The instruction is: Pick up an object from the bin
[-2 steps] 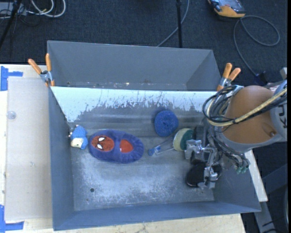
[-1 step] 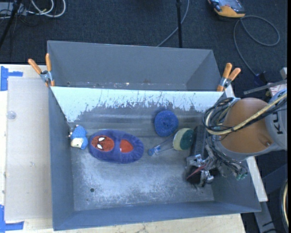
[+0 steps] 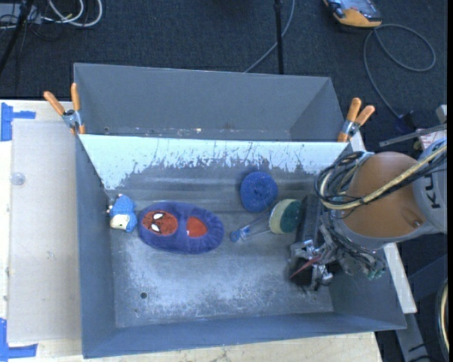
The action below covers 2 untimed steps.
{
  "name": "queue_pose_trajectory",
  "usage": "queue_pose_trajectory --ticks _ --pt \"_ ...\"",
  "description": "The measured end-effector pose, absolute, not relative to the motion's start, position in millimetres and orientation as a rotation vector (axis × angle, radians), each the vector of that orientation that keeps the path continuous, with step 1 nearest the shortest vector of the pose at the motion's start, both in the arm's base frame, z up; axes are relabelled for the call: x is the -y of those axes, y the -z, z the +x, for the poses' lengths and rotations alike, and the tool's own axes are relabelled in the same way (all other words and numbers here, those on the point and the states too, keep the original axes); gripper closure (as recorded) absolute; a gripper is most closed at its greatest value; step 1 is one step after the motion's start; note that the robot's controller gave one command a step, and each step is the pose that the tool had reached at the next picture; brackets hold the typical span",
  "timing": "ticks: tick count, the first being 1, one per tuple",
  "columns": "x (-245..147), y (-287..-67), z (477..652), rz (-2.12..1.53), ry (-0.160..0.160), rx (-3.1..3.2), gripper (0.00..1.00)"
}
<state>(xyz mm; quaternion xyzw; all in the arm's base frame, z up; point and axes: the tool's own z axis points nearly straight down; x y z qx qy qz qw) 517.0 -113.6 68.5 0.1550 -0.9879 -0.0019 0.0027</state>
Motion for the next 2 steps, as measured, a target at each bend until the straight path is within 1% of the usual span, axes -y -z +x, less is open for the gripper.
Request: queue_pose_trajectory --ticks 1,2 --pt "111 -109 514.1 0.484 0.011 3.090 1.00" --pt "113 -261 530.4 0.642 0.008 3.071 1.00"
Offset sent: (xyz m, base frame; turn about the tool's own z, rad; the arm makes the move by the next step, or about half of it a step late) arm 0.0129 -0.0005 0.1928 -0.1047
